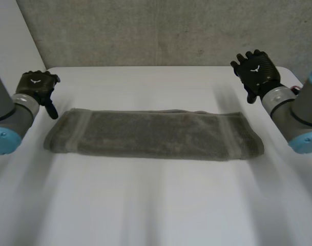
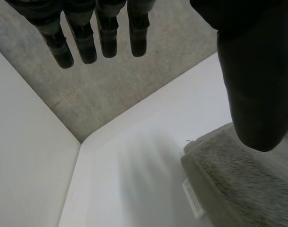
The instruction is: Fold the towel.
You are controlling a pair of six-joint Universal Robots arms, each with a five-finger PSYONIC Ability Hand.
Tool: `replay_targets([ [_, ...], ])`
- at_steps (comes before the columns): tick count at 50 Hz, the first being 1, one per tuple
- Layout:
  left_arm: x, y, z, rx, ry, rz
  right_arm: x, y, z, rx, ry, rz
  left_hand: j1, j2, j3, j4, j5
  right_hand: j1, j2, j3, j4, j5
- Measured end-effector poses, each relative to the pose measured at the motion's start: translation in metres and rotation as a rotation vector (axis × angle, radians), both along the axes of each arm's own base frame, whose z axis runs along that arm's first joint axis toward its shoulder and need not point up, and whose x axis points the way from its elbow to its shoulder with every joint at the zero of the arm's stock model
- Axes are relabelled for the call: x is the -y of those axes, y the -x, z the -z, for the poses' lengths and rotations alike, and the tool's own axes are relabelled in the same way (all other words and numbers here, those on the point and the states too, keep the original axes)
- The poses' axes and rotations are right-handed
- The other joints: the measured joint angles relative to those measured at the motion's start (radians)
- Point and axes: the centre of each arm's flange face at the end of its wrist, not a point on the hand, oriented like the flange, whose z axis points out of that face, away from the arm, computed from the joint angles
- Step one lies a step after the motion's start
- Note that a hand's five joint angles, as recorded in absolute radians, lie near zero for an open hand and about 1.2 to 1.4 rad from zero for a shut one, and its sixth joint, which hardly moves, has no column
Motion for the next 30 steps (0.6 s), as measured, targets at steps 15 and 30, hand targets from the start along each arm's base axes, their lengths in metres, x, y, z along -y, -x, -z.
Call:
replay_targets([
  [15,-0.087,-0.002,-0.011,-0.155,-0.036,0.081,-0.103,0.031,0.011,0.191,-0.48,0.041,0.0,0.0,0.0,0.0,0.0,-0.001,0.0,0.0,0.0,0.0],
  [30,-0.099,0.002,0.014,-0.196,-0.015,0.103,-0.092,0.049,0.07,0.172,-0.547,0.038,0.0,0.0,0.0,0.0,0.0,-0.004,0.0,0.0,0.0,0.0],
])
